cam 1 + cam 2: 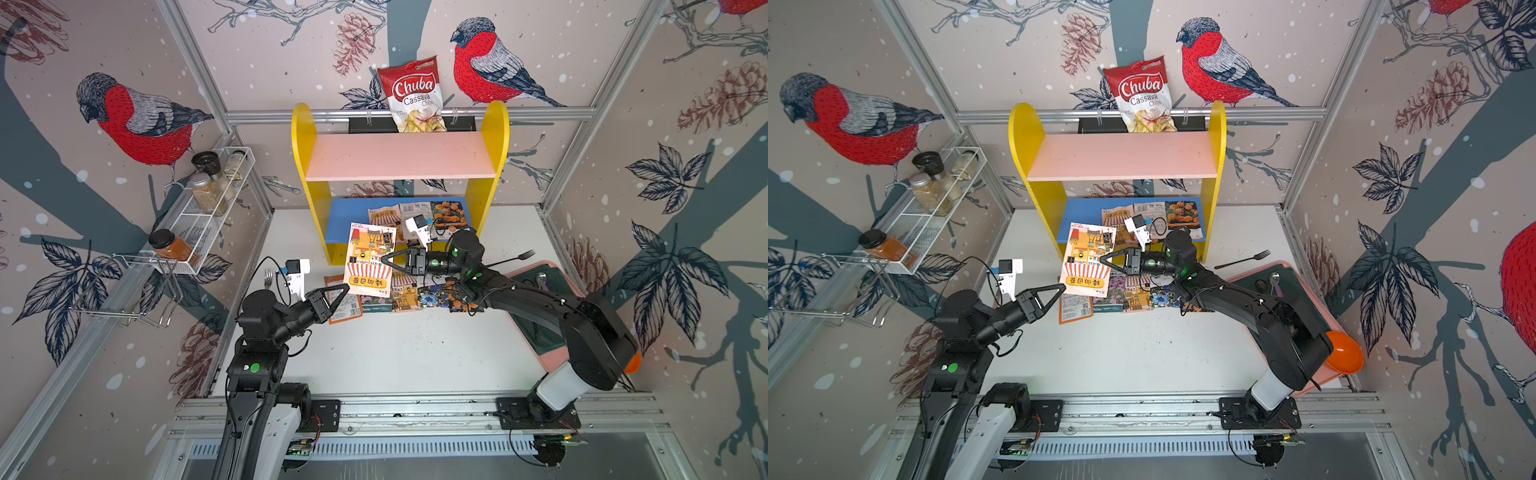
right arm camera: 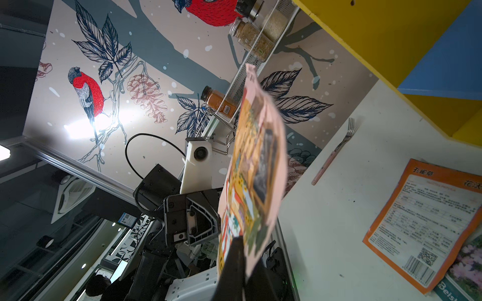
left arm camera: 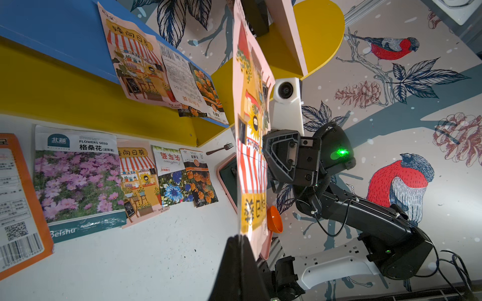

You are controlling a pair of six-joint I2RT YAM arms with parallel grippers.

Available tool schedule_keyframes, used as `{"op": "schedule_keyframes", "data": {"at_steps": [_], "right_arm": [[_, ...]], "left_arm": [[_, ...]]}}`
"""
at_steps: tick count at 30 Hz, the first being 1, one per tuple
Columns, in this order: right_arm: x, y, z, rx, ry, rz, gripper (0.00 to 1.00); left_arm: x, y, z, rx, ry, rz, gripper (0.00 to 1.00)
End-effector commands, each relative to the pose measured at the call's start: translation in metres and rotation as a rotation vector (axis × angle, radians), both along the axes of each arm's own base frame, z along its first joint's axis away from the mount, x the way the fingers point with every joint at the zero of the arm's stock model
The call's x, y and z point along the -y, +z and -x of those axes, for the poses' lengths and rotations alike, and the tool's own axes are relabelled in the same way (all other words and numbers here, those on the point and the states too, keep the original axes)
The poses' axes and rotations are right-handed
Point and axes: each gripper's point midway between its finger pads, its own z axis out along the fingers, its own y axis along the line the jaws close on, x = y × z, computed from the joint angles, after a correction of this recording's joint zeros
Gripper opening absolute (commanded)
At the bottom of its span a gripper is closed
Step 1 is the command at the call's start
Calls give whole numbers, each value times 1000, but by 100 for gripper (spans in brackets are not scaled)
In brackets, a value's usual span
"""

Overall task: Take the seed bag off the shelf
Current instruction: Adjust the seed packet on the shelf, then place the seed packet at the center of the board.

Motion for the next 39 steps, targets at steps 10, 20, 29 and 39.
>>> {"op": "schedule_keyframes", "data": {"at_steps": [10,20,29,39], "right_arm": [[36,-17,-19,45,-203,125,0],[8,-66,23,-3,-96,216,0],[-10,-114,59,-82,-24,249,0],[-40,-157,96,-159,49,267,0]], "left_arm": [[-12,-13,-4,-25,85,-73,67],[-4,-42,3,-102,8,-96,68],[5,-50,16,-136,-114,-177,65],[21,-46,34,-92,-215,-233,62]]}}
